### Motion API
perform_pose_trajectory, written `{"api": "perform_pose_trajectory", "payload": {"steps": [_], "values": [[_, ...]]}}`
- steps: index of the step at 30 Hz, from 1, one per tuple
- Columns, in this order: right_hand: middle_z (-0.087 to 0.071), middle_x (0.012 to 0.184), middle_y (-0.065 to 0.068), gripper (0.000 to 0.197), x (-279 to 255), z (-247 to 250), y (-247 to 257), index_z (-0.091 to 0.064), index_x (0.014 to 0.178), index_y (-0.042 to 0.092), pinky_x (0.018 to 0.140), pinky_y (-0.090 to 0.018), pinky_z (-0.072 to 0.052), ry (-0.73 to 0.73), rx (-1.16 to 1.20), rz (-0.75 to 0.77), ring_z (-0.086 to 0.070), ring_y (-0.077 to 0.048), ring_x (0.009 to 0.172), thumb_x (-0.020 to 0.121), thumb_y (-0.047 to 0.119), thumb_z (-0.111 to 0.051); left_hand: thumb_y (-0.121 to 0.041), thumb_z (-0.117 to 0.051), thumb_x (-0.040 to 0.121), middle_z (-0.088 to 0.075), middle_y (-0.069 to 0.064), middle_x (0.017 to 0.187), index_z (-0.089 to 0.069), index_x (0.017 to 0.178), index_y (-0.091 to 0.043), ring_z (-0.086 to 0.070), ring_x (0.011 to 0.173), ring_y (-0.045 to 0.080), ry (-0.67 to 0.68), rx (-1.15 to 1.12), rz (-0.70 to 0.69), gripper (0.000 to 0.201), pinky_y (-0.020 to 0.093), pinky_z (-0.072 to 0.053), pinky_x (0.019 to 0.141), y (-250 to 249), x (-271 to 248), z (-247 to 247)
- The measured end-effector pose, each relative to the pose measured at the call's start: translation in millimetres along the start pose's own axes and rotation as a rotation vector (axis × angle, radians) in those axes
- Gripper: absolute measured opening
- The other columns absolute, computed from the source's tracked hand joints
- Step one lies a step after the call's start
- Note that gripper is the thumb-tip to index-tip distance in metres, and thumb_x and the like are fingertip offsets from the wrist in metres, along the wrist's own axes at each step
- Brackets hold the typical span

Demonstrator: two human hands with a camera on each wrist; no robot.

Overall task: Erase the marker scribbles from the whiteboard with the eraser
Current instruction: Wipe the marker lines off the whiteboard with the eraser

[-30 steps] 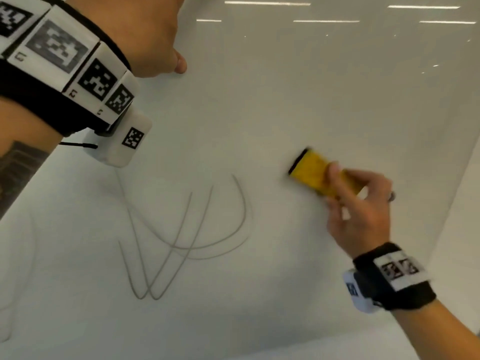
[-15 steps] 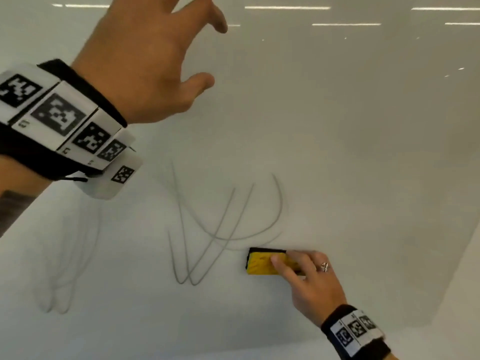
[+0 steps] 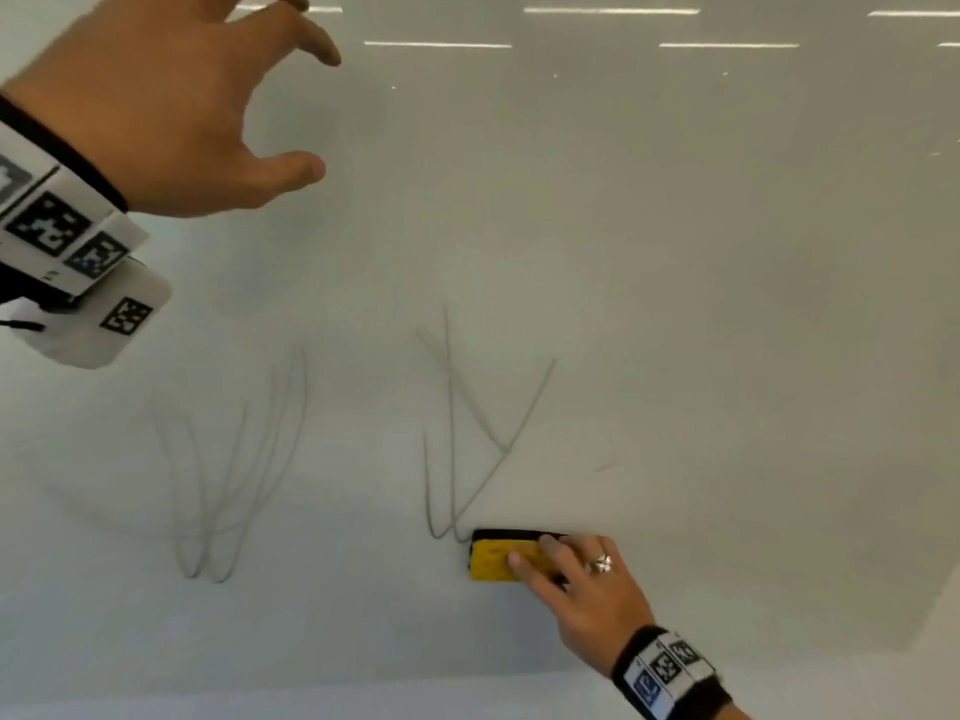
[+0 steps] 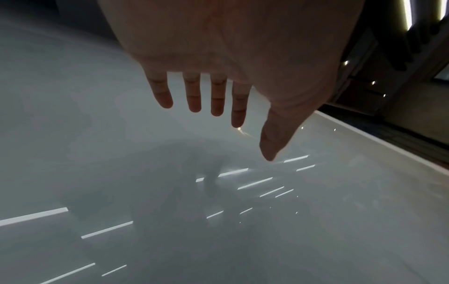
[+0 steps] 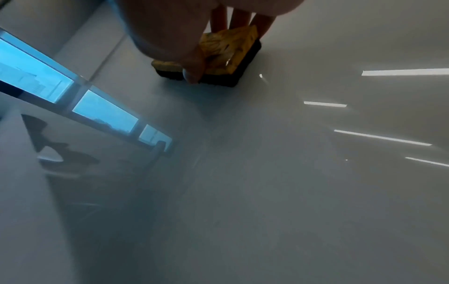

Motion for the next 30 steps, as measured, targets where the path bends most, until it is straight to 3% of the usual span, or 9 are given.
{"api": "perform_pose_trajectory", "payload": {"steps": [4, 6, 9, 11, 14, 19, 22, 27, 30], "values": [[-0.067, 0.107, -0.014, 0.047, 49.5, 48.9, -41.6, -0.064, 0.132, 0.022, 0.072, -0.041, -0.048, -0.124, -0.051, 0.029, -0.06, -0.033, 0.078, 0.094, 0.002, -0.048, -0.049, -0.076, 0.069, -0.026, -0.001, 0.158, -0.026, 0.15, -0.045, -0.027, 0.143, 0.033, 0.057, 0.02, -0.023, 0.095, 0.062, -0.036, 0.105, 27.4, -4.7, -9.6], [-0.062, 0.11, -0.019, 0.051, 82.5, 95.9, -96.9, -0.061, 0.135, 0.02, 0.076, -0.044, -0.044, -0.32, -0.093, -0.161, -0.059, -0.037, 0.079, 0.087, 0.003, -0.061, -0.047, -0.083, 0.061, -0.02, -0.005, 0.161, -0.018, 0.151, -0.051, -0.024, 0.145, 0.034, 0.087, 0.05, -0.038, 0.111, 0.063, -0.034, 0.107, 32.0, -9.5, -15.8], [-0.055, 0.113, -0.028, 0.045, 97.7, 147.2, -176.7, -0.061, 0.136, 0.012, 0.087, -0.046, -0.041, -0.51, -0.052, -0.533, -0.054, -0.04, 0.092, 0.091, 0.012, -0.066, -0.049, -0.093, 0.047, -0.017, 0.004, 0.162, -0.019, 0.155, -0.04, -0.023, 0.145, 0.035, 0.142, 0.131, -0.061, 0.13, 0.064, -0.031, 0.109, 28.5, -17.0, -30.0], [-0.053, 0.113, -0.03, 0.047, 85.9, 146.3, -180.3, -0.058, 0.137, 0.007, 0.089, -0.047, -0.042, -0.559, -0.054, -0.652, -0.052, -0.039, 0.098, 0.09, 0.01, -0.065, -0.051, -0.093, 0.044, -0.016, 0.006, 0.162, -0.016, 0.155, -0.04, -0.021, 0.146, 0.035, 0.145, 0.14, -0.058, 0.136, 0.063, -0.03, 0.11, 27.9, -17.9, -33.5], [-0.051, 0.12, -0.026, 0.052, 49.1, 86.5, -110.7, -0.055, 0.137, 0.011, 0.089, -0.047, -0.039, -0.434, -0.085, -0.595, -0.052, -0.042, 0.099, 0.085, 0.003, -0.061, -0.048, -0.091, 0.051, -0.015, 0.009, 0.162, -0.016, 0.156, -0.041, -0.02, 0.146, 0.039, 0.086, 0.149, -0.068, 0.129, 0.066, -0.029, 0.108, 29.7, -13.5, -32.0], [-0.051, 0.123, -0.014, 0.059, 1.9, 9.0, -4.8, -0.058, 0.127, 0.025, 0.077, -0.048, -0.051, -0.082, -0.122, -0.216, -0.052, -0.037, 0.097, 0.077, -0.003, -0.046, -0.042, -0.091, 0.056, -0.008, 0.005, 0.163, -0.002, 0.155, -0.046, -0.01, 0.149, 0.036, 0.112, 0.116, 0.013, 0.134, 0.074, -0.017, 0.108, 38.8, -5.1, -42.3], [-0.053, 0.119, -0.014, 0.066, 48.1, 48.1, -37.4, -0.057, 0.132, 0.023, 0.078, -0.046, -0.049, -0.182, -0.153, -0.145, -0.051, -0.035, 0.095, 0.075, -0.009, -0.055, -0.047, -0.087, 0.061, 0.003, 0.0, 0.165, 0.009, 0.153, -0.051, 0.0, 0.151, 0.032, 0.147, 0.094, -0.005, 0.133, 0.077, -0.009, 0.108, 44.3, -4.6, -53.2], [-0.051, 0.116, -0.03, 0.043, 142.3, 150.1, -160.1, -0.057, 0.133, 0.008, 0.091, -0.042, -0.033, -0.496, -0.096, -0.591, -0.051, -0.042, 0.1, 0.09, 0.006, -0.062, -0.05, -0.084, 0.064, 0.002, 0.004, 0.164, 0.016, 0.15, -0.054, 0.0, 0.15, 0.037, 0.196, 0.052, 0.005, 0.132, 0.078, -0.01, 0.105, 50.0, -3.3, -59.8], [-0.053, 0.12, -0.027, 0.047, 138.9, 120.1, -110.9, -0.055, 0.136, 0.012, 0.087, -0.042, -0.033, -0.485, -0.151, -0.472, -0.052, -0.042, 0.097, 0.091, 0.005, -0.059, -0.049, -0.084, 0.064, -0.003, 0.006, 0.164, 0.014, 0.15, -0.054, -0.005, 0.149, 0.038, 0.212, 0.026, 0.007, 0.13, 0.077, -0.012, 0.104, 48.6, -4.2, -59.4]]}}
Point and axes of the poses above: each hand's wrist, its own x-axis towards the middle knuckle, its own z-axis out of the back of the hand, y = z × x, the point moved 10 cm from there along x, towards the middle knuckle
